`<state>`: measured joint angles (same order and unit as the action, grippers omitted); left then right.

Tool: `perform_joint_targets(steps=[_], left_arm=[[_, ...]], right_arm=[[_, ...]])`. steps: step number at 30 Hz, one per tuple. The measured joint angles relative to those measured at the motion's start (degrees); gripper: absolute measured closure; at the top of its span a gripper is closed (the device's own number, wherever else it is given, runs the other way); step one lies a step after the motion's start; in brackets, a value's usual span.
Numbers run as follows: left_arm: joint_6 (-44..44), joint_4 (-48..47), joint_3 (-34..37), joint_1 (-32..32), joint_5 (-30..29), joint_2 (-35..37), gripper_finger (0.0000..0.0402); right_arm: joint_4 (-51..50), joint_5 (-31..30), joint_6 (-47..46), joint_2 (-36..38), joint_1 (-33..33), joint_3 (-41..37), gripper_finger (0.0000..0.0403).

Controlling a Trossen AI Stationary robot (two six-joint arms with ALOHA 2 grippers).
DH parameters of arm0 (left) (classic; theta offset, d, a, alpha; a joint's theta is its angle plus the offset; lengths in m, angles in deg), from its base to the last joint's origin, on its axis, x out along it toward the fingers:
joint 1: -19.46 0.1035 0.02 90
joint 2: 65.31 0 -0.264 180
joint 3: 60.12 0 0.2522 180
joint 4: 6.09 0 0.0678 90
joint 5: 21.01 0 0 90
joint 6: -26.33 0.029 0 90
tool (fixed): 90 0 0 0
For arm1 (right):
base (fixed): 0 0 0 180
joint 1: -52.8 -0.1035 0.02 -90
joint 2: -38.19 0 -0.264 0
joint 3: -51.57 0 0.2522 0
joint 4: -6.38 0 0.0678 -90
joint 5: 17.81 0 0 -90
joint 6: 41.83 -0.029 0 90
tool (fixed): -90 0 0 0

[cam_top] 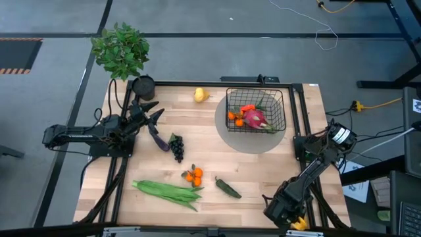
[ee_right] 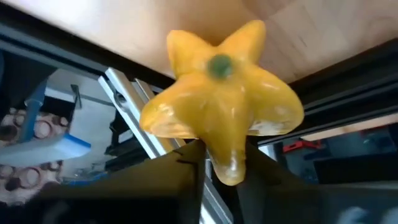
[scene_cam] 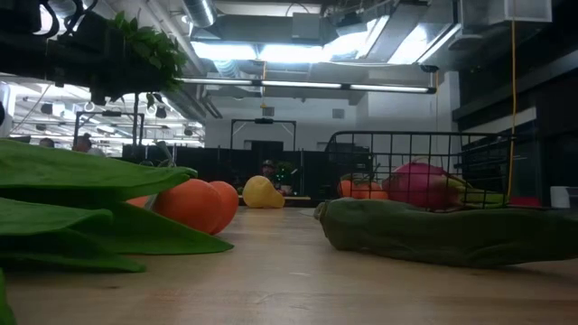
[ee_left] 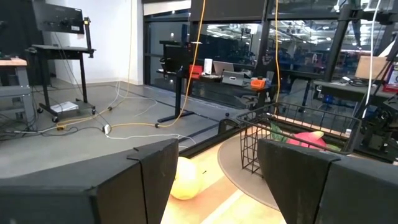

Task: Build produce basket
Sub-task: Put the star fruit into the wire basket

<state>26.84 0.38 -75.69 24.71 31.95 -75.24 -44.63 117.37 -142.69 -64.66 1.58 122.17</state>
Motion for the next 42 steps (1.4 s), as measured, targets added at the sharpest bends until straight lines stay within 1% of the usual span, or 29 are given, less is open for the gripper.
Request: perform_joint_targets(steps=[3, 4, 8, 14, 18, 21, 23, 24, 26, 28, 31, 33, 35, 37, 39, 40, 42], left_arm=[[0.02, 0.00, 0.00, 0.00, 0.00, 0.00, 0.0191], [0.02, 0.00, 0.00, 0.00, 0.00, 0.00, 0.0191], [0.04, 0.00, 0.00, -0.01, 0.00, 0.00, 0.0191], [0.07, 0.00, 0.00, -0.02, 0.00, 0.00, 0.0191], [0.10, 0.00, 0.00, -0.01, 0.00, 0.00, 0.0191], [0.11, 0.00, 0.00, 0.00, 0.00, 0.00, 0.0191], [0.15, -0.02, 0.00, -0.02, 0.00, 0.00, 0.0191], [0.17, -0.02, 0.00, -0.01, 0.00, 0.00, 0.0191], [0.60, -0.02, 0.00, -0.02, 0.00, 0.00, 0.0191], [1.69, -0.02, 0.00, -0.02, 0.00, 0.00, 0.0191], [1.86, -0.13, 0.00, 0.00, -0.02, 0.02, 0.0191], [1.79, -0.16, 0.00, 0.00, -0.04, 0.01, 0.0191], [1.79, -0.23, 0.00, -0.02, -0.03, 0.00, 0.0191], [1.78, -0.13, 0.00, 0.00, -0.03, 0.02, 0.0191], [1.75, -0.23, 0.02, -0.01, -0.04, 0.00, 0.0191], [1.75, -0.13, 0.02, 0.00, -0.04, 0.01, 0.0191], [1.75, -0.22, 0.02, 0.00, -0.02, 0.02, 0.0191]], right_arm=[[-0.18, -0.05, 3.01, 0.02, 0.56, 0.00, 0.0383], [-0.28, -0.05, 4.87, 0.02, 0.86, -0.02, 0.0389], [-3.13, -0.20, 17.98, 0.00, 2.93, -0.05, 0.0389], [-19.05, -3.06, 37.29, -0.22, 9.89, 0.66, 0.0396], [-29.66, -10.73, 50.66, -0.40, 16.57, 3.93, 0.0398], [-37.48, -18.25, 60.79, -0.46, 22.01, 8.92, 0.0399], [-43.35, -24.86, 66.13, -0.46, 25.25, 13.38, 0.0399], [-46.78, -28.87, 67.97, -0.46, 26.69, 15.73, 0.0399], [-53.18, -39.37, 69.85, -0.45, 29.05, 20.62, 0.0399], [-52.09, -50.35, 71.01, 0.53, 31.06, 24.34, 0.0399], [-50.59, -62.54, 72.84, 3.01, 33.48, 28.93, 0.0399], [-53.04, -72.80, 71.69, 3.61, 34.74, 31.36, 0.0399], [-52.16, -83.31, 71.12, 5.03, 35.92, 32.85, 0.0399], [-52.24, -92.49, 69.68, 7.18, 37.35, 33.86, 0.0399], [-52.85, -98.62, 67.01, 8.73, 39.11, 34.17, 0.0399], [-52.63, -99.50, 66.39, 9.47, 40.22, 33.93, 0.0399], [-52.79, -98.91, 65.95, 11.38, 42.62, 33.56, 0.0399]])
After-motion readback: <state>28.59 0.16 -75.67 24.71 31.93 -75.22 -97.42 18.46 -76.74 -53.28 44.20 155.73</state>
